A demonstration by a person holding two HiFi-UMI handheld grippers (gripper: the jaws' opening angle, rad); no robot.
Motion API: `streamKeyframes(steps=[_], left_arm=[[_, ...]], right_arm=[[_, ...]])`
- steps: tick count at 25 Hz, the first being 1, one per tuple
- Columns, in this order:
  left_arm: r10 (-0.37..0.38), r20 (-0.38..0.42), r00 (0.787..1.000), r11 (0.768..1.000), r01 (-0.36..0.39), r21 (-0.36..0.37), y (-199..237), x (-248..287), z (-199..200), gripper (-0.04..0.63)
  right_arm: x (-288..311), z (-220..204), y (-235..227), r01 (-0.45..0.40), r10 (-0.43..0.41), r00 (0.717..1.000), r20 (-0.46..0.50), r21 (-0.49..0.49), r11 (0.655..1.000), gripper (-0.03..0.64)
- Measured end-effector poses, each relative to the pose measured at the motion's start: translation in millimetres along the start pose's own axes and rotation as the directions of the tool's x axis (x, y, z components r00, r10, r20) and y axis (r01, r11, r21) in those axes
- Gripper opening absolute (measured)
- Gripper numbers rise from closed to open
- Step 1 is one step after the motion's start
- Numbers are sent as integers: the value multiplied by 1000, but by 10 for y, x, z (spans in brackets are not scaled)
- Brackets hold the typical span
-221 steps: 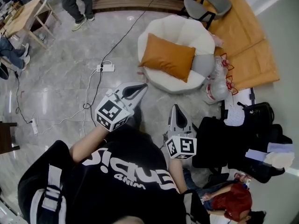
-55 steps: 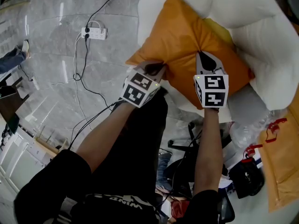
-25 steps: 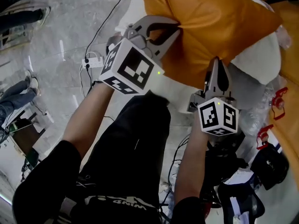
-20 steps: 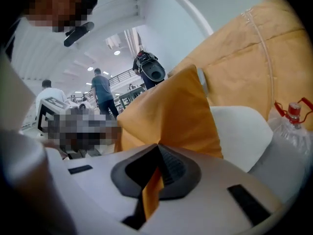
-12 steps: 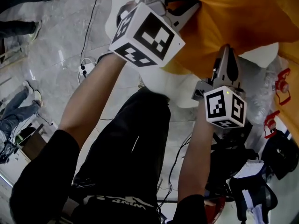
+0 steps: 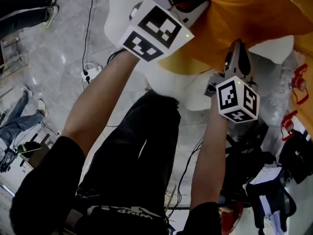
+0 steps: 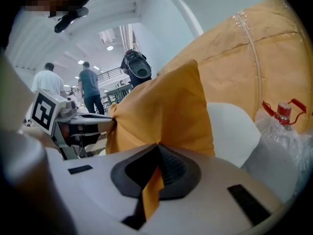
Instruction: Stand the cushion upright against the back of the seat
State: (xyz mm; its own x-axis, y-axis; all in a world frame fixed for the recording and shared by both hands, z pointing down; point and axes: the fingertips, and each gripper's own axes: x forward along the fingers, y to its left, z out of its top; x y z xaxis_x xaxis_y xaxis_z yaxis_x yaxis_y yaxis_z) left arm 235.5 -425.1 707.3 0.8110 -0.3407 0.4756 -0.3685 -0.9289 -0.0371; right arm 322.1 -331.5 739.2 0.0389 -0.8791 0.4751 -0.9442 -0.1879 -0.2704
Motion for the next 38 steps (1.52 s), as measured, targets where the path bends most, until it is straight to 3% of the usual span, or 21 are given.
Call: streamKeyframes(steps=[10, 16, 19, 21, 26, 28, 29, 31, 32, 38], left_arm=[[16, -16, 1000, 997, -15, 75, -66, -41, -6, 36], [70, 10, 997, 990, -71, 120, -63, -100, 21, 80], [79, 49, 996, 994, -82, 76, -64, -160, 67, 128], [64, 62, 996, 998, -65, 18, -80, -191, 83, 218], [89, 52, 995, 996, -88, -25, -97, -266, 80, 224], [99, 55, 994, 995, -97, -33, -138, -345, 99, 204], [104, 58, 993, 994, -102, -38, -165, -395, 111, 155], [119, 63, 991, 991, -115, -66, -201, -508, 147, 35], [122, 61, 991, 989, -116, -93, -222, -571, 171, 9], [44, 26, 999, 973, -37, -228, -725, -1094, 418, 8]], right_arm=[[7, -41, -49, 6, -7, 1000, -20, -48, 999, 25], [-31, -49, -67, 5, -7, 999, -31, -69, 998, 37], [-98, -60, -32, -33, 30, 998, -48, -64, 997, 64], [-164, -97, 9, -71, 68, 995, -68, -50, 996, 141], [-336, -116, 55, -114, 106, 991, -84, -100, 988, 164], [-431, -95, 100, -142, 131, 987, -94, -123, 982, 164], [-482, -69, 132, -163, 150, 984, -97, -136, 977, 151], [-580, 26, 217, -209, 196, 976, -94, -161, 964, 63], [-633, 84, 274, -234, 222, 971, -91, -175, 956, 40], [-1263, 392, 737, -355, 331, 935, -129, -282, 892, 21]])
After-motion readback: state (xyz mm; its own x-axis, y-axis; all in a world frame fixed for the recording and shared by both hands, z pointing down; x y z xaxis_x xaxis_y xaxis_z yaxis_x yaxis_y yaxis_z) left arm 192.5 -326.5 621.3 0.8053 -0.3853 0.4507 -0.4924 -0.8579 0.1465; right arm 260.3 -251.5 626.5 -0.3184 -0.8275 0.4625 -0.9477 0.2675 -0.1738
